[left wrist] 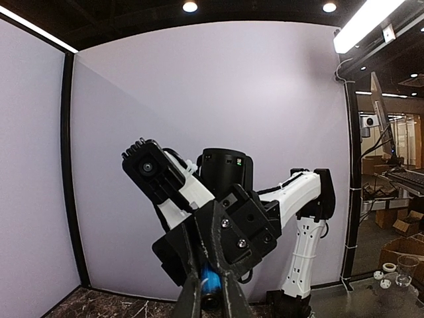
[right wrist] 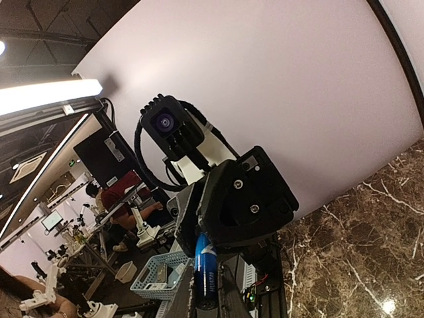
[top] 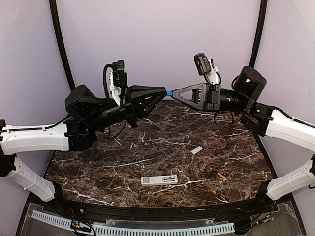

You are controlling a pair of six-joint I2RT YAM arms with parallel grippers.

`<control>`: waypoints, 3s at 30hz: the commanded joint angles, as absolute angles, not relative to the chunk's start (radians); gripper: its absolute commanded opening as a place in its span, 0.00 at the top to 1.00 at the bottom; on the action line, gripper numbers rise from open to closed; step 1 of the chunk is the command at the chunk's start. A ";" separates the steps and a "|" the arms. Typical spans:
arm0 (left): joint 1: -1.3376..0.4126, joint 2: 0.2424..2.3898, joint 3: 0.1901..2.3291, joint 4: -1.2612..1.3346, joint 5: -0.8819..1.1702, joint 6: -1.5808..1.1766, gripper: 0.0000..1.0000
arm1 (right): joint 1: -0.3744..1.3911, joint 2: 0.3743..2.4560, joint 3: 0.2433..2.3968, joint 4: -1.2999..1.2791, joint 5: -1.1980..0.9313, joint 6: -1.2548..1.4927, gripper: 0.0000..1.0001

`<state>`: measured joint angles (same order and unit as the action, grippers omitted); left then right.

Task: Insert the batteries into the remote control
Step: Pass from the left arm to the right, then hold the remote control without the battery cover at the center of the board, then hold the battery in the battery compartment.

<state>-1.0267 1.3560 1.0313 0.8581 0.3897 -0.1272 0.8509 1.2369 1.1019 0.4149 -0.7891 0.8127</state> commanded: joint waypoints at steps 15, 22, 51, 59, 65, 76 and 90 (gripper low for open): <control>-1.020 1.233 0.929 0.303 0.253 0.225 0.34 | 0.851 1.176 1.027 -0.072 -0.526 0.640 1.00; -1.018 1.276 0.816 -0.054 0.164 0.413 0.24 | 0.854 1.279 0.796 0.072 -0.478 0.714 1.00; -1.040 1.702 0.832 -0.079 0.278 0.396 0.33 | 0.874 1.497 0.594 0.249 -0.571 0.755 1.00; -1.067 1.760 0.839 -0.058 0.193 0.352 0.59 | 0.874 1.472 0.587 0.216 -0.560 0.745 1.00; -1.097 1.773 0.847 -0.054 0.192 0.297 0.75 | 0.872 1.470 0.590 0.173 -0.589 0.707 1.00; -1.118 1.801 0.868 -0.052 0.167 0.172 0.87 | 0.882 1.523 0.551 0.259 -0.570 0.840 1.00; -1.120 1.815 0.870 -0.045 0.166 0.161 0.87 | 0.884 1.626 0.567 0.311 -0.539 0.860 1.00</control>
